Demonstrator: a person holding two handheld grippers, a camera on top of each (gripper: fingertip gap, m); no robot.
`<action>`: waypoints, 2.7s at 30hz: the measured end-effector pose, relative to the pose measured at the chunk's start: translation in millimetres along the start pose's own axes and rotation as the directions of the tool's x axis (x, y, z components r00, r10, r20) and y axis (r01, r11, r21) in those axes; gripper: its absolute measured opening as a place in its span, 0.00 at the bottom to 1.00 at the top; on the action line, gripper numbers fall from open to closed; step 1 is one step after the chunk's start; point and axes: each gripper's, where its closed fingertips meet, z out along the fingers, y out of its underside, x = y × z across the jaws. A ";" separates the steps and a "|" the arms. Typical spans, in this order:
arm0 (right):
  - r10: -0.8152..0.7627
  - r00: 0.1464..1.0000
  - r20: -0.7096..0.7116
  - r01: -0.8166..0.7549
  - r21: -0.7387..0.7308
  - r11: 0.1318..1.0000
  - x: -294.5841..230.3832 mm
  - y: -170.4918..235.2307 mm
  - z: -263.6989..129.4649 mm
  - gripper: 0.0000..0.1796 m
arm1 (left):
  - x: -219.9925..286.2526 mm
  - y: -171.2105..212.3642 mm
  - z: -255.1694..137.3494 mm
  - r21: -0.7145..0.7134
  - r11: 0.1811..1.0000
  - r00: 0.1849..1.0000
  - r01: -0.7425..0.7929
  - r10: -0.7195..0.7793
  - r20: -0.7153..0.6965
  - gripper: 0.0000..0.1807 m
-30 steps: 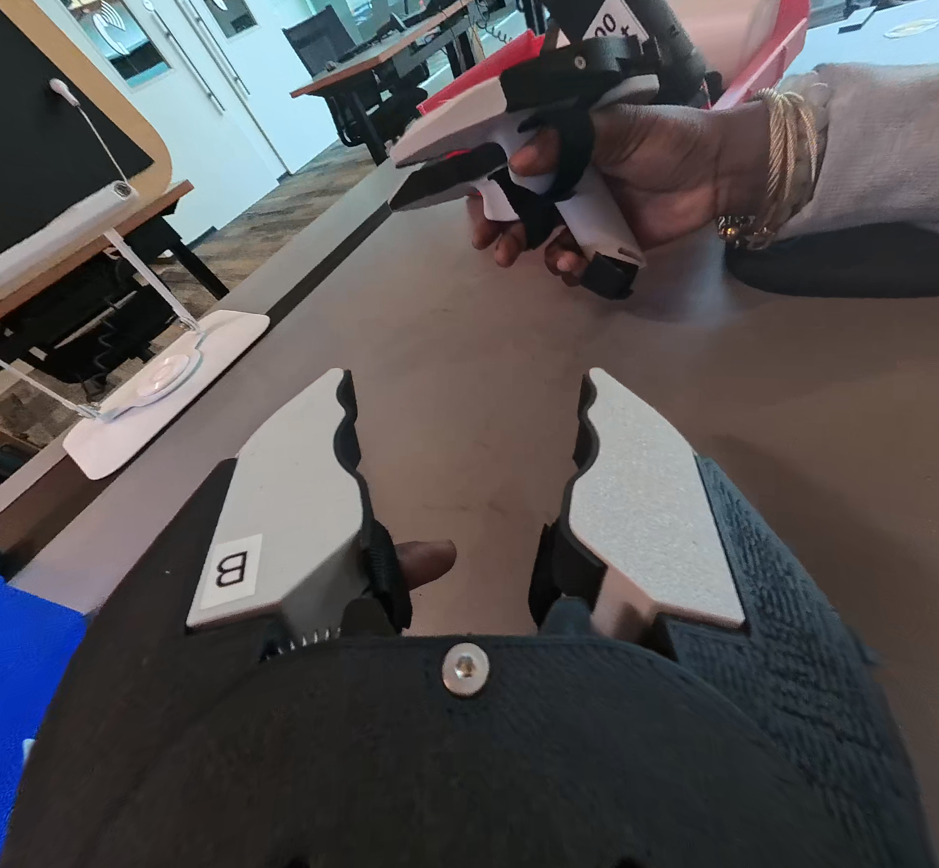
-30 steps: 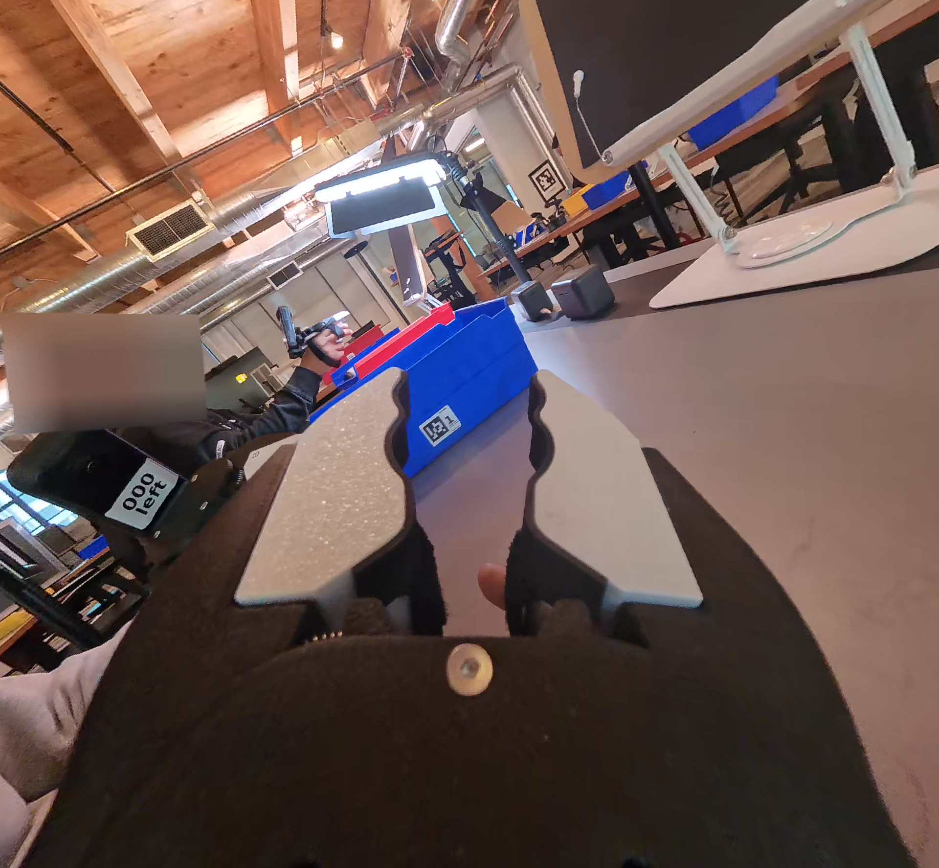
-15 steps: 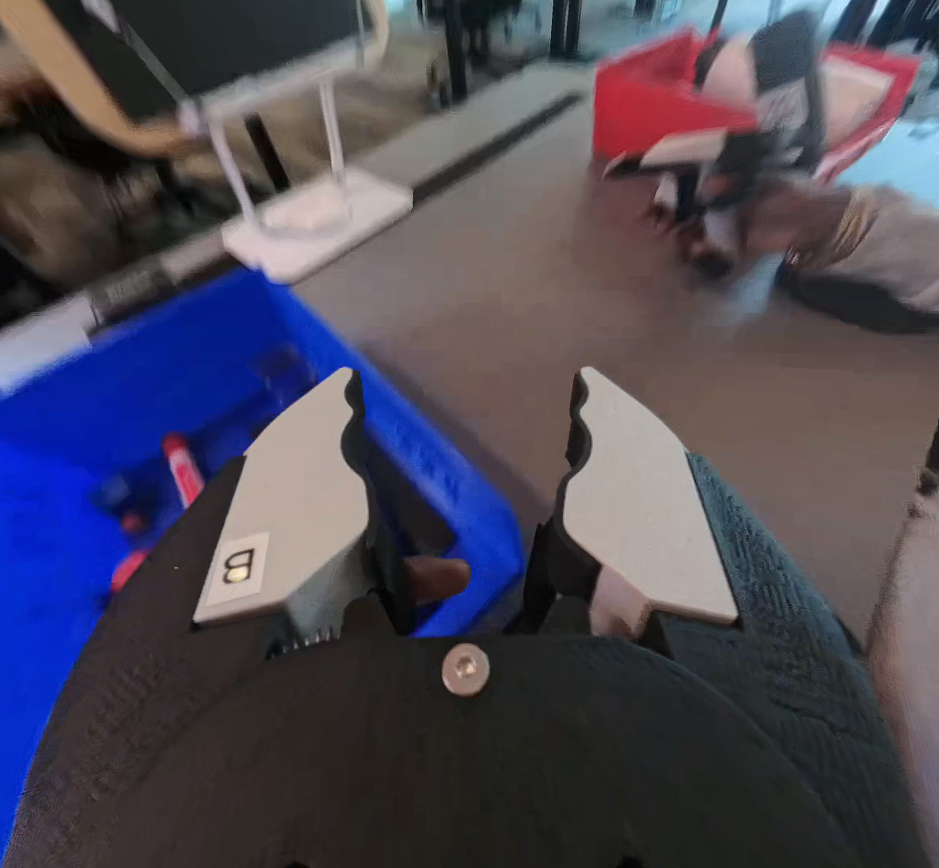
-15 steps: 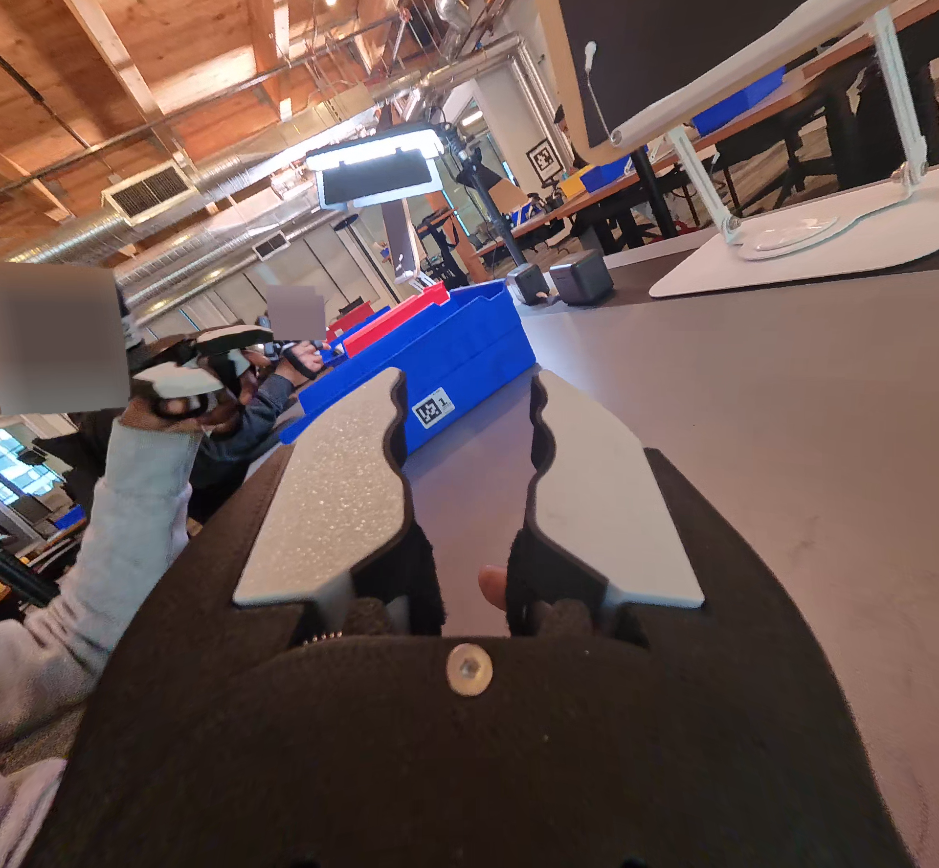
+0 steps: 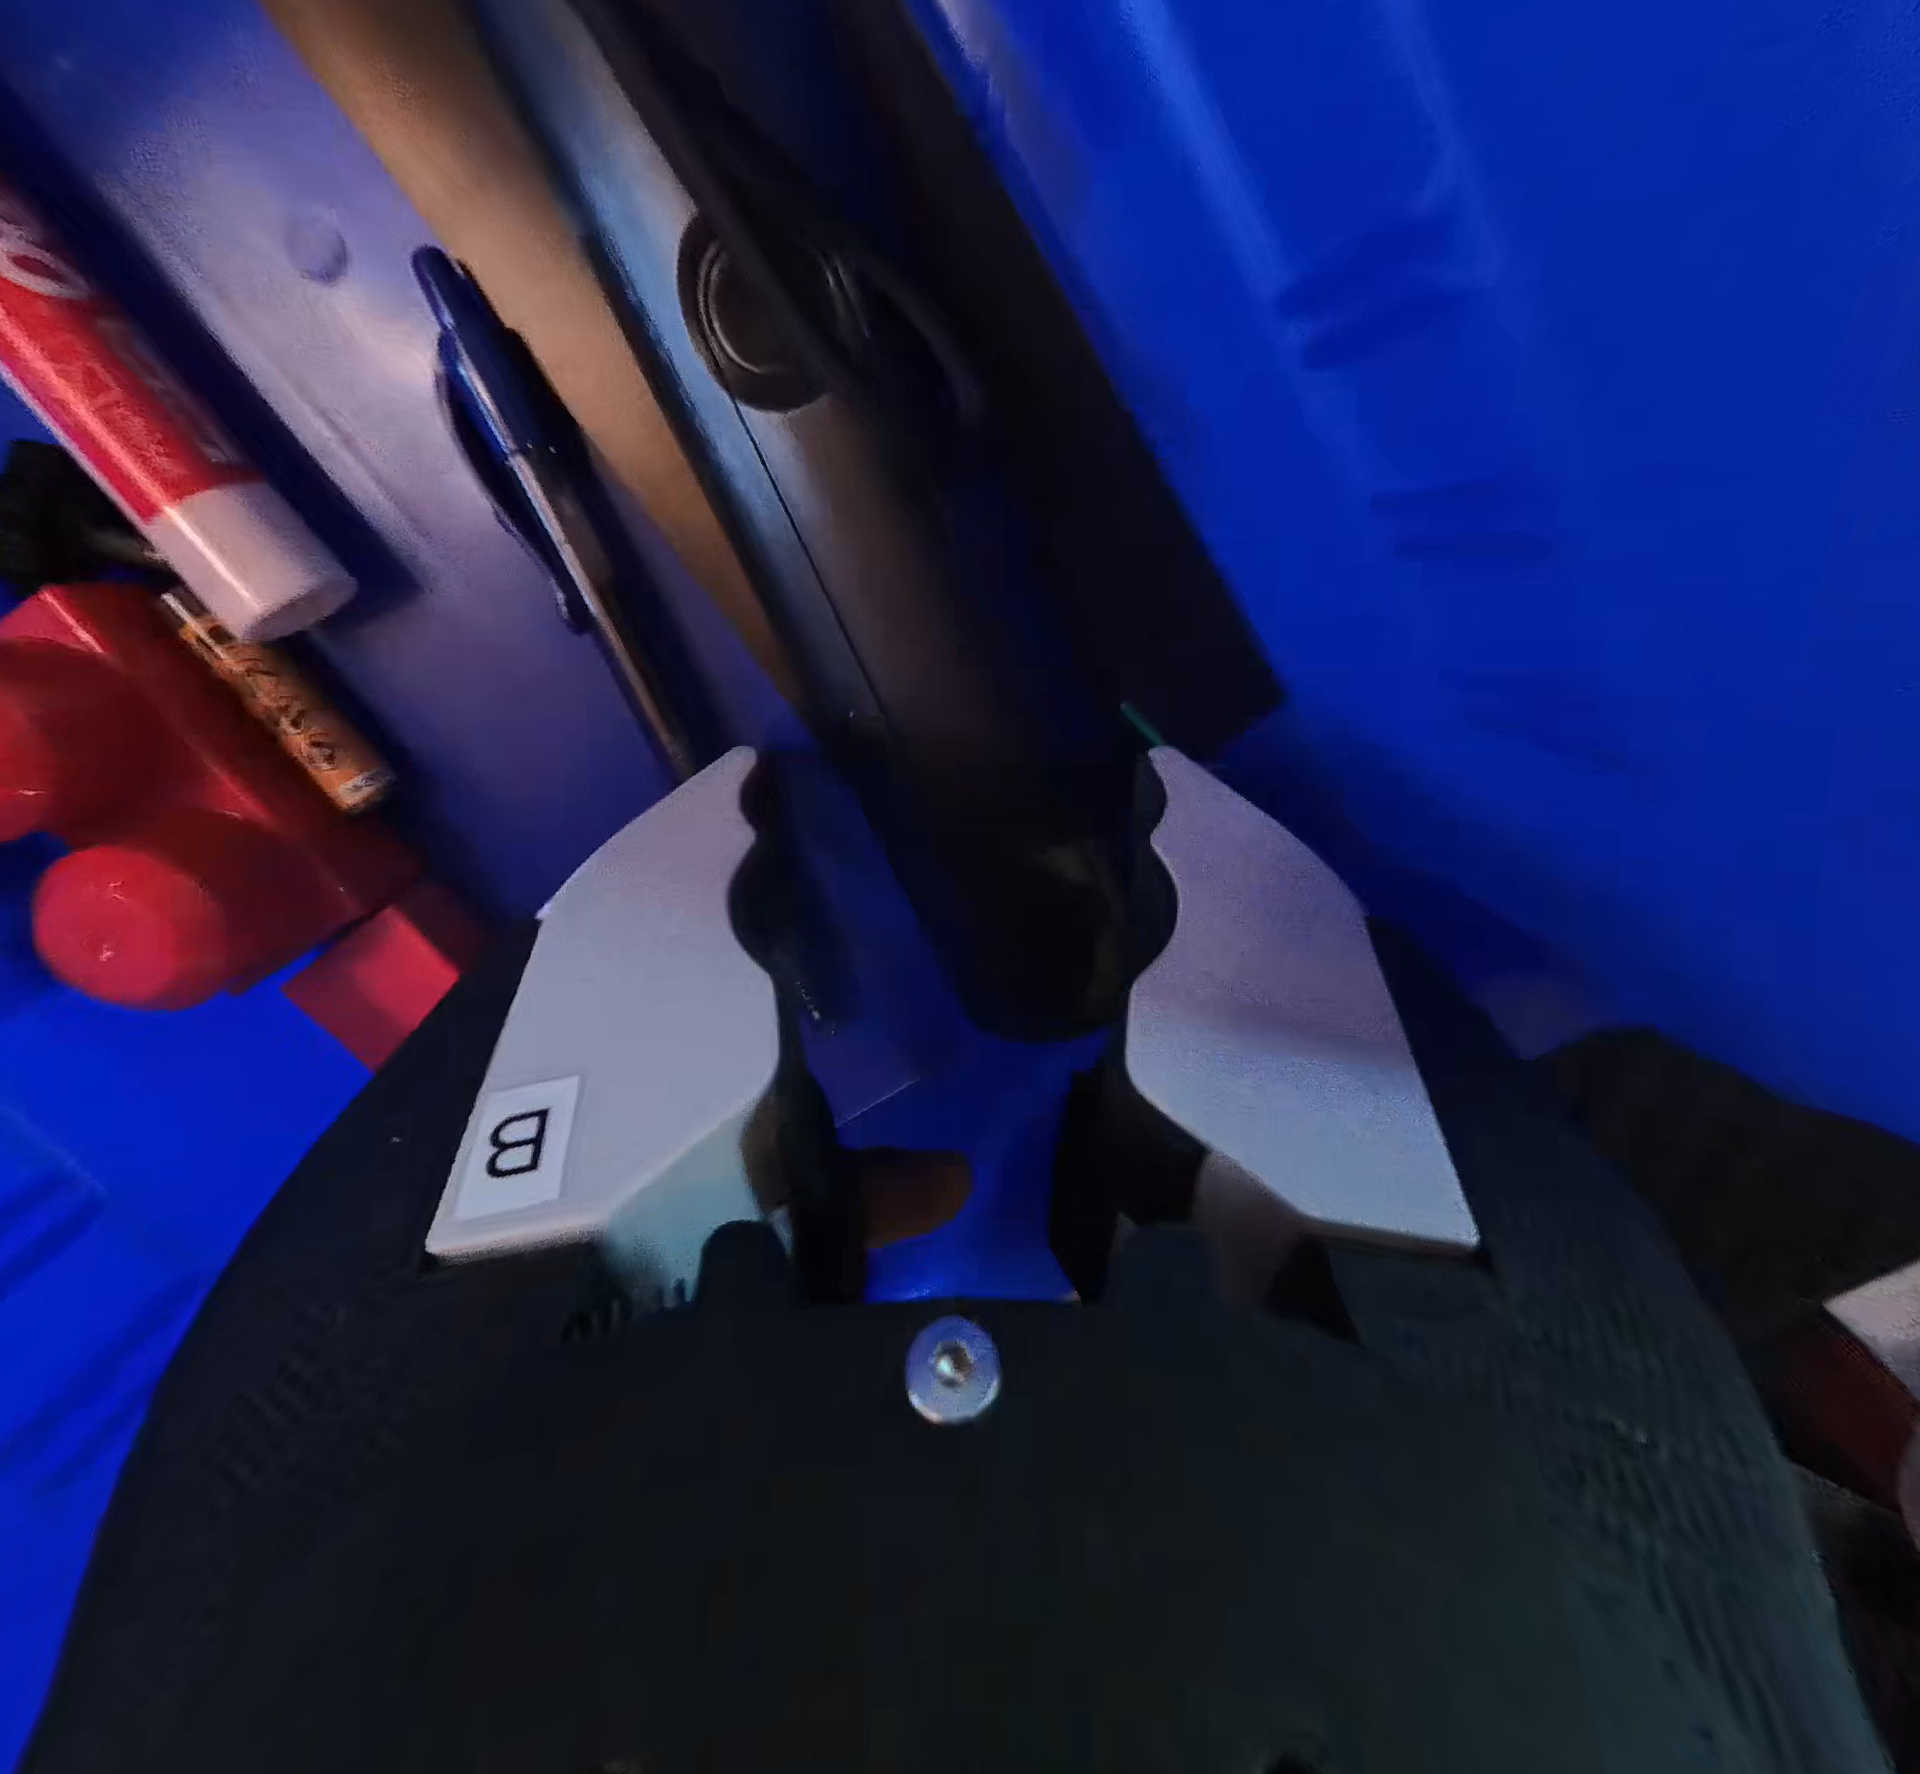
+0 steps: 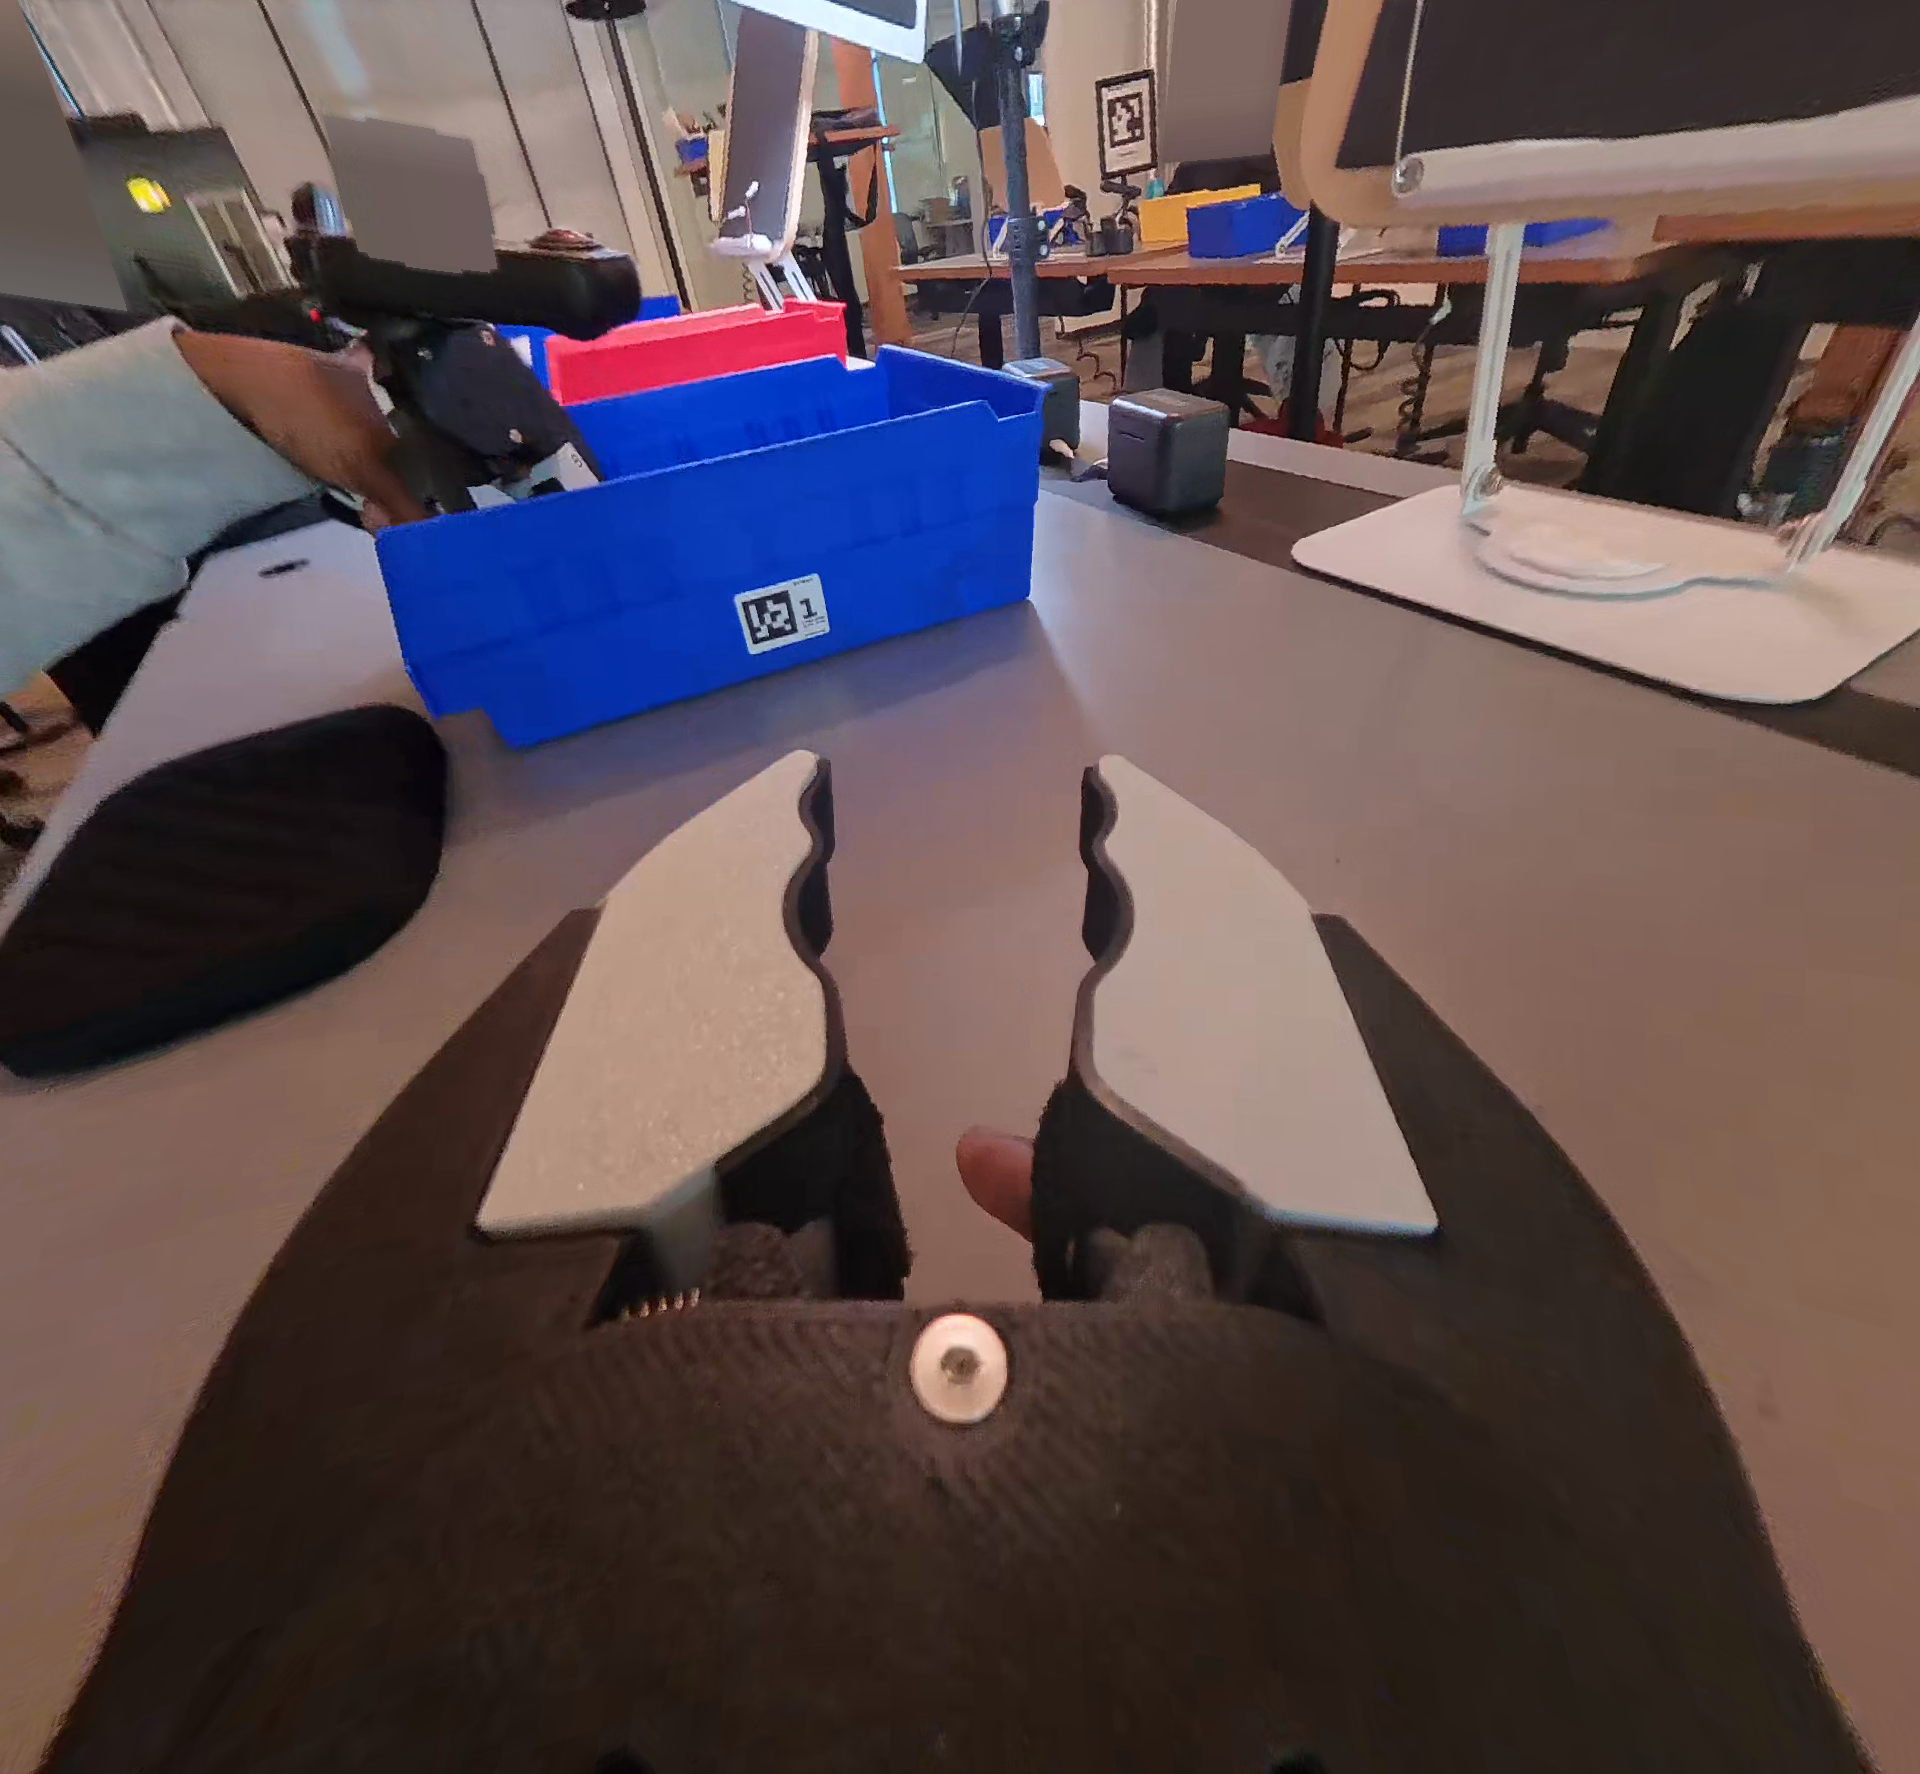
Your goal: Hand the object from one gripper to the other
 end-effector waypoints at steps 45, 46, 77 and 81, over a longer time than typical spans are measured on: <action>-0.049 0.935 0.351 -0.097 0.387 0.917 -77.1 -71.4 -18.7 0.36 | 197.7 -184.3 -151.0 0.881 0.176 0.895 -0.439 0.177 0.410 0.26; -0.028 0.930 0.367 -0.130 0.399 0.908 -77.2 -75.7 -21.5 0.36 | 211.6 -190.0 -141.5 0.882 0.172 0.892 -0.438 0.202 0.404 0.26; -0.097 0.948 0.304 -0.091 0.550 0.831 -94.3 -102.5 -34.6 0.42 | 287.3 -171.0 -133.2 0.999 -0.046 0.802 0.003 0.596 0.025 0.23; 0.004 0.794 0.607 -0.299 0.385 0.873 -120.9 -94.8 -37.1 0.30 | 308.0 -145.8 -136.0 0.921 0.215 0.438 0.326 0.829 -0.348 0.21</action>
